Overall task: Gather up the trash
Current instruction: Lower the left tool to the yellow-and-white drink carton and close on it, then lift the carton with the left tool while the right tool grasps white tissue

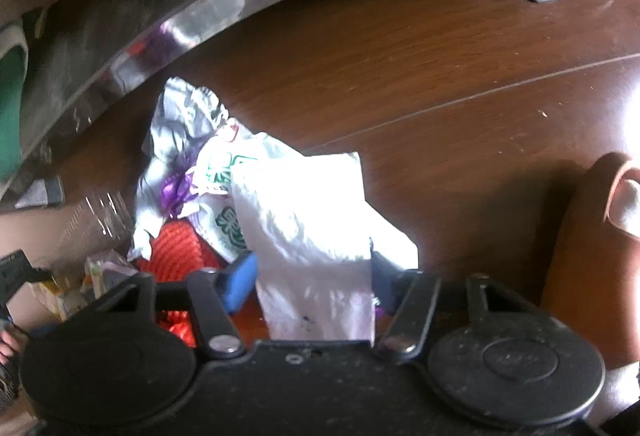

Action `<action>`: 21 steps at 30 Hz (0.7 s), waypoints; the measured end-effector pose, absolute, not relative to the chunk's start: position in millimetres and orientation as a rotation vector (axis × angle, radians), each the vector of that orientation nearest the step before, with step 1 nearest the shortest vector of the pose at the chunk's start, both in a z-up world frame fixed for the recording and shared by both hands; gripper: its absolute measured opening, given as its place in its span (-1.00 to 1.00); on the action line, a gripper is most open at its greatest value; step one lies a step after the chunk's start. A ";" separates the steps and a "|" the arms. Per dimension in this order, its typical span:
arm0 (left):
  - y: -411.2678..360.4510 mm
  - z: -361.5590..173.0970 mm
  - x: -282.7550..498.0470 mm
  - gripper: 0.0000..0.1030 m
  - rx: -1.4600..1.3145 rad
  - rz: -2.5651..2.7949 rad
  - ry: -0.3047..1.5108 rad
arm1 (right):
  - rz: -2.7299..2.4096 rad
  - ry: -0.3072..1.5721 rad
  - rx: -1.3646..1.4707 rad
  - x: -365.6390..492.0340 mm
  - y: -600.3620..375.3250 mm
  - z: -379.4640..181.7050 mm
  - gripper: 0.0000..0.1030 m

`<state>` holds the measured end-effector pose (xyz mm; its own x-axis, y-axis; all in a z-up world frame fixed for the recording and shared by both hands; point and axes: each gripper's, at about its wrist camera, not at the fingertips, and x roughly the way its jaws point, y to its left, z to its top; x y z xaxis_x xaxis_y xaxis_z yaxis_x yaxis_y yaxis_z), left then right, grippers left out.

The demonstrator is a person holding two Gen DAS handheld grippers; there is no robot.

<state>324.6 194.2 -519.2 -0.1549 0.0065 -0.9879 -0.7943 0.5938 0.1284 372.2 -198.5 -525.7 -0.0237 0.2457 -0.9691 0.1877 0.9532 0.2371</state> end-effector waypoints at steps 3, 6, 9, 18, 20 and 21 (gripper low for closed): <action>192.2 -517.1 326.3 0.08 -0.680 0.795 1.597 | 0.054 1.604 0.330 371.4 -196.7 -526.3 -0.32; 191.2 -511.7 327.6 0.06 -0.657 0.790 1.607 | 0.048 1.608 0.333 371.0 -198.0 -524.6 -0.71; 193.2 -505.1 329.7 0.05 -0.661 0.790 1.608 | 0.057 1.590 0.342 367.8 -198.1 -520.4 -0.99; 210.7 -458.0 331.8 -0.02 -0.642 0.860 1.614 | 0.081 1.524 0.270 362.1 -186.4 -479.7 -1.00; 215.2 -440.6 329.2 -0.03 -0.631 0.881 1.599 | 0.084 1.501 0.257 360.0 -184.6 -463.6 -1.00; 217.0 -430.5 328.5 -0.03 -0.631 0.888 1.587 | 0.085 1.490 0.246 358.9 -182.4 -455.7 -1.00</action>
<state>328.5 217.0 -430.5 -0.2021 0.0683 -0.9770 -0.7966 0.5688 0.2045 358.9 -182.4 -455.7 0.0830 0.2070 -0.9748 0.0954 0.9721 0.2145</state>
